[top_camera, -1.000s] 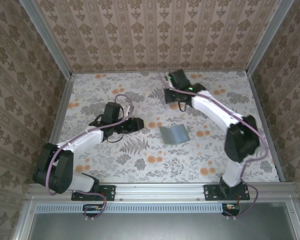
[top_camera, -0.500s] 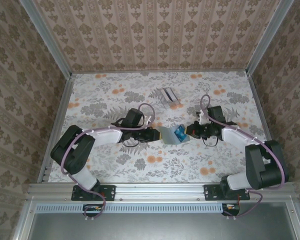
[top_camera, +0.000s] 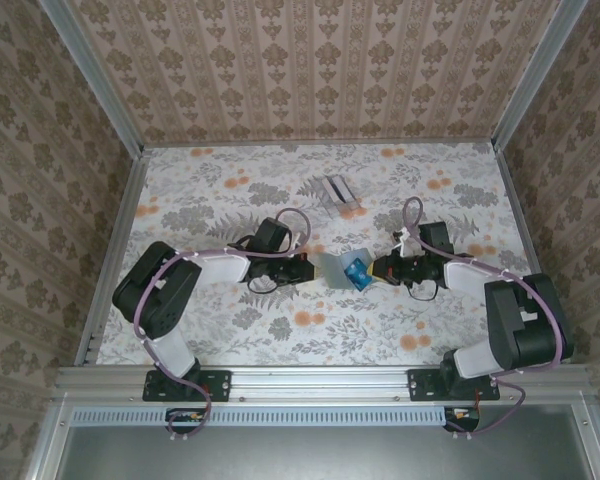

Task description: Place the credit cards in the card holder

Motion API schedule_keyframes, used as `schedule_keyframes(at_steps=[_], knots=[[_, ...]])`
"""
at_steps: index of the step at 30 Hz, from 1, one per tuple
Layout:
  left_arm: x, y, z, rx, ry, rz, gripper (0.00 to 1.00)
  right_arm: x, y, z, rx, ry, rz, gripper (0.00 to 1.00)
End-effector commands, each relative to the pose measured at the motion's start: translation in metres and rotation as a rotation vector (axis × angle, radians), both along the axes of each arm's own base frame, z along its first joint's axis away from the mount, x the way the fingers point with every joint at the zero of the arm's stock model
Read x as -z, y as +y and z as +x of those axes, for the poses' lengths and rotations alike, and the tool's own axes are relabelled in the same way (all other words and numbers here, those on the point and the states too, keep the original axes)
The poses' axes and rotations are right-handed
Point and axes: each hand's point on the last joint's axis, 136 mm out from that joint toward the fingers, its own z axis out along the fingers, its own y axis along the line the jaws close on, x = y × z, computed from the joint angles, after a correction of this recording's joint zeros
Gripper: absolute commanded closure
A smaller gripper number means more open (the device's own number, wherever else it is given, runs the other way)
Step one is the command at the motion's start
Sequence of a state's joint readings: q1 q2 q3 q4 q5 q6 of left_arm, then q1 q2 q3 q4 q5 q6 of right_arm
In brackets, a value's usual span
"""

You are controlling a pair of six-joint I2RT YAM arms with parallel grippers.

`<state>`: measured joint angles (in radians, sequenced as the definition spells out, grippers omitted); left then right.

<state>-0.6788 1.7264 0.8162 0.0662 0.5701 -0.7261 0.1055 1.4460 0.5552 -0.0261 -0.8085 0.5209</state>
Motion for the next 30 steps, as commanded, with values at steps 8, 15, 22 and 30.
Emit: schedule_keyframes(at_steps=[8,15,22,30], knots=[[-0.019,0.020,0.014,-0.065,-0.004,0.004,0.81,0.005,0.009,0.000,-0.025,0.012,0.084,1.00],[-0.022,0.010,0.000,-0.048,0.039,-0.078,0.85,0.012,0.013,0.000,-0.034,0.039,0.090,1.00],[-0.027,-0.001,0.008,-0.053,0.050,-0.131,0.82,0.015,0.028,0.001,-0.062,0.042,0.093,1.00],[-0.012,0.020,0.008,-0.085,0.090,-0.061,0.89,0.020,0.043,0.001,-0.085,0.053,0.071,1.00]])
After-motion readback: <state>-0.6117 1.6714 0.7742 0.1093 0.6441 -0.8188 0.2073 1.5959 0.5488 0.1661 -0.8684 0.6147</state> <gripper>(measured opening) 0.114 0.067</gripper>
